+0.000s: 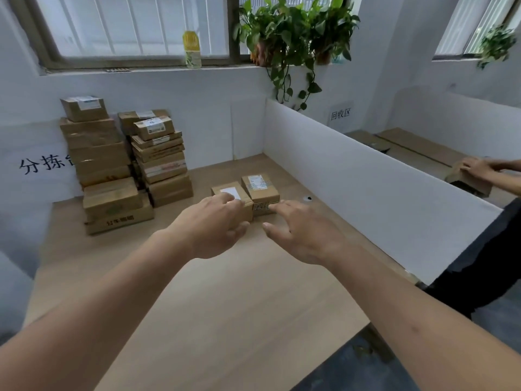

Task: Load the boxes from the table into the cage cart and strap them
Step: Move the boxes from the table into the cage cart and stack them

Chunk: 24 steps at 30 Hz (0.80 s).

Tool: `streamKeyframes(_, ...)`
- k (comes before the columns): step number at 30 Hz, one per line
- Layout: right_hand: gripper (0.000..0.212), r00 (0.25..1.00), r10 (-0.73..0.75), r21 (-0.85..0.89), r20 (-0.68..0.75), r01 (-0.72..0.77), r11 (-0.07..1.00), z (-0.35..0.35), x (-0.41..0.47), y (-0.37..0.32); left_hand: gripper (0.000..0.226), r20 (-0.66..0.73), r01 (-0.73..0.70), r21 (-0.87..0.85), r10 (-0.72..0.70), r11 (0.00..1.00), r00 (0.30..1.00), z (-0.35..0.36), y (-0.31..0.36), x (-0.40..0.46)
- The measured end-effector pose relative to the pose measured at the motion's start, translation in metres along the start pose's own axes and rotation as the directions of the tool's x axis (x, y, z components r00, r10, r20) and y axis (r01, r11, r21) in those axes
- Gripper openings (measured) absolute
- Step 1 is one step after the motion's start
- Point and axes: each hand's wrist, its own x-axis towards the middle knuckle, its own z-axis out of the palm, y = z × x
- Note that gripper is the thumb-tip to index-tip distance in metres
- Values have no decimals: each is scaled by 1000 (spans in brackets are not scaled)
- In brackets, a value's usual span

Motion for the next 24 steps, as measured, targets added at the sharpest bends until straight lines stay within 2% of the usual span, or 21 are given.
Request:
streamKeyframes(15,64,984,-10,-23,178,14,1000,70,175,80,56,99,124,-55,-118,991,988,94,-72,148)
streamKeyframes(24,58,952,-109,12,286,110,994,116,287,121,53,167,290,-85,-274,953,947,141,-106,223)
